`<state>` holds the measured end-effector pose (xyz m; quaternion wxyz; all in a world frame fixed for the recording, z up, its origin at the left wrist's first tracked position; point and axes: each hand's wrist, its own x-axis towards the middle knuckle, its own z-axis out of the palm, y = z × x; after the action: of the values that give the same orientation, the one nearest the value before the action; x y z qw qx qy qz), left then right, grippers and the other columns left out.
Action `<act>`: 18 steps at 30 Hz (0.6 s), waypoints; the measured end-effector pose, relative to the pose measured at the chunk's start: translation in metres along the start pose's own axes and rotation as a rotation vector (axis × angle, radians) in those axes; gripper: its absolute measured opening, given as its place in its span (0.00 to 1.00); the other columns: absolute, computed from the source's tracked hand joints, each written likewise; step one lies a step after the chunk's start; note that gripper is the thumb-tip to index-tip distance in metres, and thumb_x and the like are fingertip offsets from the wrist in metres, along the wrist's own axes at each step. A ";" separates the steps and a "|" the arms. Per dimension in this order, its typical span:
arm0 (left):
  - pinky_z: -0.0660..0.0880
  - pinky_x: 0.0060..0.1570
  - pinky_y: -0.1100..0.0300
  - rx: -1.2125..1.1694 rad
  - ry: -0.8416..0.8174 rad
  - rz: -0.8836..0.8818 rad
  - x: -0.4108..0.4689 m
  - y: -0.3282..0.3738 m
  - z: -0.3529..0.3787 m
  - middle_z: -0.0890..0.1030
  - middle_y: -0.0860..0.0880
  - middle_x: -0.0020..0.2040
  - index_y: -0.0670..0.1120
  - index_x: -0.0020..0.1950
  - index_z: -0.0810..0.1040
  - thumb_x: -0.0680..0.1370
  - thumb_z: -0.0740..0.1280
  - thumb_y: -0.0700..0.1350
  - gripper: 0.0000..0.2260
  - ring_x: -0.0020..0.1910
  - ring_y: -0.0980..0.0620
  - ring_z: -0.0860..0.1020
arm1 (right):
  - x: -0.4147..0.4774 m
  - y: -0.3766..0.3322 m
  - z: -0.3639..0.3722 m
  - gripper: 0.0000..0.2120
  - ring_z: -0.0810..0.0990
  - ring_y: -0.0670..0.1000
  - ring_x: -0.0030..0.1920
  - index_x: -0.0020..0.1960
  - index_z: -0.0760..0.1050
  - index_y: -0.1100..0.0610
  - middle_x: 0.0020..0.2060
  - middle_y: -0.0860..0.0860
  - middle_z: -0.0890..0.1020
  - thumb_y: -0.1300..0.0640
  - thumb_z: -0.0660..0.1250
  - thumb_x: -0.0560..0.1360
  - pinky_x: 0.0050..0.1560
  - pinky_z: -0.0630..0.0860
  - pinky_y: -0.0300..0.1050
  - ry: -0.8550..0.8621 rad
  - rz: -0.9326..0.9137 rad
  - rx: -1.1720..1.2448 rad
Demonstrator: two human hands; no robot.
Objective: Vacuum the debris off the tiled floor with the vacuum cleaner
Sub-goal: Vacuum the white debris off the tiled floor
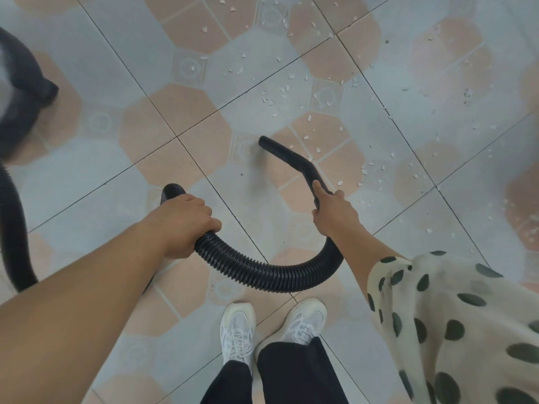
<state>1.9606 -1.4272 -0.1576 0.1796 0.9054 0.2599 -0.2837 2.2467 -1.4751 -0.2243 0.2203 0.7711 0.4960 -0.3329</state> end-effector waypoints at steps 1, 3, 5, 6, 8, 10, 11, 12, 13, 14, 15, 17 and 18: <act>0.56 0.46 0.62 0.000 0.005 -0.003 0.001 0.003 -0.001 0.64 0.56 0.38 0.55 0.43 0.62 0.75 0.61 0.45 0.08 0.45 0.54 0.64 | -0.003 0.007 0.001 0.33 0.77 0.60 0.49 0.80 0.46 0.43 0.63 0.59 0.67 0.55 0.60 0.82 0.46 0.75 0.50 0.002 0.035 0.011; 0.57 0.46 0.61 -0.012 0.021 0.005 0.007 0.011 -0.004 0.63 0.56 0.37 0.56 0.43 0.62 0.75 0.60 0.45 0.08 0.46 0.53 0.66 | -0.008 0.022 -0.001 0.33 0.78 0.60 0.49 0.80 0.46 0.43 0.63 0.59 0.67 0.54 0.60 0.82 0.47 0.76 0.51 -0.004 0.083 0.019; 0.58 0.46 0.61 -0.029 0.021 0.022 0.012 0.018 -0.009 0.63 0.56 0.37 0.56 0.43 0.62 0.75 0.61 0.46 0.08 0.48 0.53 0.69 | -0.013 0.033 -0.001 0.32 0.78 0.60 0.48 0.80 0.46 0.43 0.62 0.59 0.67 0.53 0.60 0.82 0.47 0.76 0.51 -0.014 0.104 0.031; 0.58 0.45 0.61 -0.028 0.018 0.028 0.013 0.020 -0.011 0.64 0.56 0.38 0.56 0.43 0.62 0.75 0.61 0.46 0.08 0.49 0.53 0.70 | -0.017 0.038 0.000 0.32 0.78 0.59 0.47 0.80 0.46 0.43 0.62 0.59 0.67 0.53 0.60 0.82 0.47 0.77 0.51 -0.021 0.109 0.042; 0.58 0.45 0.61 -0.018 0.003 0.037 0.014 0.023 -0.012 0.65 0.56 0.39 0.56 0.44 0.62 0.75 0.61 0.45 0.08 0.47 0.54 0.68 | -0.026 0.043 0.005 0.32 0.78 0.59 0.47 0.79 0.46 0.44 0.61 0.60 0.67 0.53 0.59 0.82 0.49 0.77 0.52 -0.048 0.114 0.072; 0.58 0.46 0.62 -0.011 -0.007 0.052 0.013 0.026 -0.011 0.64 0.56 0.38 0.56 0.43 0.62 0.75 0.61 0.45 0.08 0.45 0.54 0.66 | -0.037 0.048 0.015 0.32 0.79 0.60 0.50 0.80 0.45 0.44 0.61 0.59 0.68 0.53 0.59 0.82 0.51 0.77 0.52 -0.086 0.116 0.115; 0.58 0.46 0.62 -0.009 -0.017 0.064 0.014 0.028 -0.012 0.64 0.56 0.38 0.56 0.43 0.63 0.75 0.61 0.45 0.08 0.46 0.54 0.66 | -0.043 0.051 0.021 0.32 0.79 0.60 0.50 0.80 0.45 0.44 0.61 0.59 0.68 0.53 0.59 0.82 0.52 0.77 0.52 -0.106 0.122 0.137; 0.59 0.47 0.62 -0.011 -0.029 0.077 0.015 0.032 -0.013 0.64 0.56 0.38 0.57 0.44 0.63 0.75 0.61 0.45 0.08 0.47 0.54 0.68 | -0.049 0.055 0.027 0.32 0.79 0.60 0.51 0.79 0.45 0.43 0.61 0.59 0.68 0.52 0.58 0.82 0.52 0.78 0.52 -0.120 0.132 0.159; 0.59 0.47 0.62 -0.009 -0.043 0.093 0.017 0.036 -0.015 0.65 0.56 0.39 0.57 0.45 0.65 0.75 0.61 0.45 0.07 0.49 0.54 0.69 | -0.055 0.060 0.033 0.32 0.79 0.59 0.50 0.79 0.45 0.43 0.61 0.59 0.68 0.52 0.58 0.82 0.52 0.79 0.52 -0.131 0.149 0.181; 0.58 0.47 0.63 -0.007 -0.055 0.104 0.018 0.040 -0.016 0.65 0.56 0.40 0.57 0.46 0.67 0.76 0.61 0.45 0.06 0.50 0.54 0.70 | -0.061 0.066 0.039 0.32 0.79 0.59 0.50 0.80 0.45 0.43 0.61 0.59 0.68 0.52 0.58 0.82 0.52 0.79 0.52 -0.140 0.168 0.201; 0.58 0.47 0.63 0.001 -0.066 0.114 0.020 0.044 -0.017 0.66 0.56 0.41 0.56 0.48 0.68 0.76 0.61 0.45 0.05 0.51 0.54 0.70 | -0.067 0.071 0.043 0.31 0.79 0.58 0.49 0.79 0.45 0.43 0.61 0.59 0.68 0.52 0.58 0.82 0.52 0.80 0.51 -0.146 0.190 0.219; 0.59 0.48 0.63 0.014 -0.085 0.136 0.025 0.052 -0.018 0.65 0.56 0.41 0.56 0.50 0.69 0.76 0.61 0.45 0.06 0.51 0.54 0.70 | -0.077 0.085 0.050 0.31 0.78 0.58 0.47 0.79 0.45 0.43 0.60 0.59 0.68 0.52 0.57 0.82 0.49 0.78 0.49 -0.149 0.239 0.259; 0.60 0.49 0.63 0.015 -0.090 0.147 0.028 0.056 -0.018 0.65 0.56 0.41 0.56 0.50 0.69 0.76 0.61 0.45 0.06 0.50 0.55 0.69 | -0.081 0.092 0.052 0.31 0.78 0.58 0.47 0.79 0.45 0.43 0.60 0.59 0.68 0.52 0.57 0.83 0.49 0.77 0.50 -0.146 0.264 0.279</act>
<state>2.0201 -1.4526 -0.1506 0.2049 0.9096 0.1825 -0.3122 2.2918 -1.5972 -0.1993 0.1883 0.8263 0.3223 -0.4217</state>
